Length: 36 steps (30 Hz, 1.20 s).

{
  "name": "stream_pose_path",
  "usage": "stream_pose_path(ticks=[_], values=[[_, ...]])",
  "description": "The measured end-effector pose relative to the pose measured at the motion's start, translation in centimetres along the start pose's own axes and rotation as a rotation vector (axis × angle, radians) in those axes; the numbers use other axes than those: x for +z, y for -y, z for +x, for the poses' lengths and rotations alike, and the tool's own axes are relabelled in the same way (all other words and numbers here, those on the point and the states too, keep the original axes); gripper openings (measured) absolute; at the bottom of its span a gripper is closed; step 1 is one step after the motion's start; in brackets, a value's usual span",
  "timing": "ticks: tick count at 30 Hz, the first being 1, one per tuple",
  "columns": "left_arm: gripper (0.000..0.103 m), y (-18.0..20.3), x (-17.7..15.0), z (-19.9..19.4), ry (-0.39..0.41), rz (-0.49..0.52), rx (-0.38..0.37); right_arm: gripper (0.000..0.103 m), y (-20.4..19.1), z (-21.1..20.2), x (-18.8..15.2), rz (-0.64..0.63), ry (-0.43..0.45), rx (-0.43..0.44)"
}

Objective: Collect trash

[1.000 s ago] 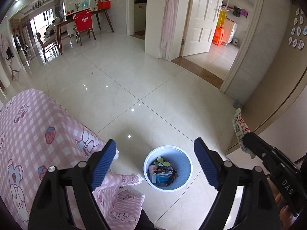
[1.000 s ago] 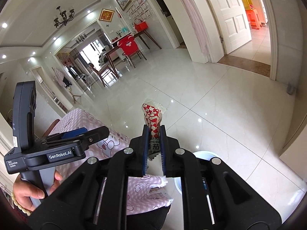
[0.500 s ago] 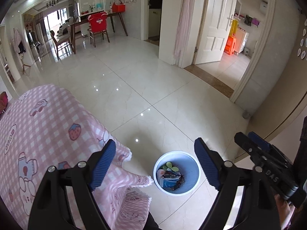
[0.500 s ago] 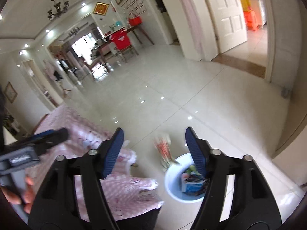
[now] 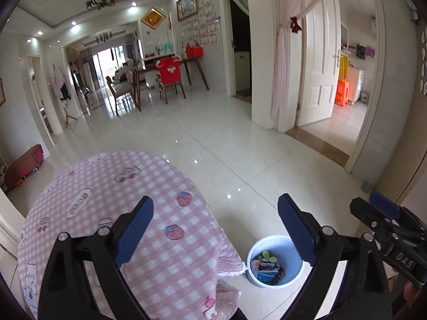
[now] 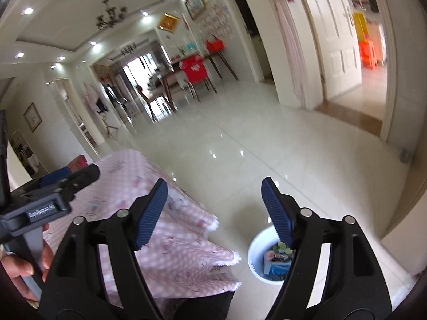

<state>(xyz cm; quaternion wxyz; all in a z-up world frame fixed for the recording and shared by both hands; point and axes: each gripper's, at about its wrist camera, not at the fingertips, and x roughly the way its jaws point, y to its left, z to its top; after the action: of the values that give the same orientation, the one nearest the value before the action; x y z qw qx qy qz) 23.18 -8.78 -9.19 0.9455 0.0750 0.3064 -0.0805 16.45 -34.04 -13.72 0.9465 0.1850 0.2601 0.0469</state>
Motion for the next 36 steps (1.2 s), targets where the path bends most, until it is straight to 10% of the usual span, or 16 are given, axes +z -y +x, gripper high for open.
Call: stream_pose_path(ticks=[17, 36], values=[[0.098, -3.1, -1.6, -19.7, 0.305, -0.06, 0.119, 0.086, -10.6, -16.3, -0.7, -0.209, 0.261, 0.084], [0.098, -2.9, -4.4, -27.9, 0.401, -0.041, 0.183, 0.089, -13.1, -22.7, -2.4, -0.26, 0.347, 0.121]])
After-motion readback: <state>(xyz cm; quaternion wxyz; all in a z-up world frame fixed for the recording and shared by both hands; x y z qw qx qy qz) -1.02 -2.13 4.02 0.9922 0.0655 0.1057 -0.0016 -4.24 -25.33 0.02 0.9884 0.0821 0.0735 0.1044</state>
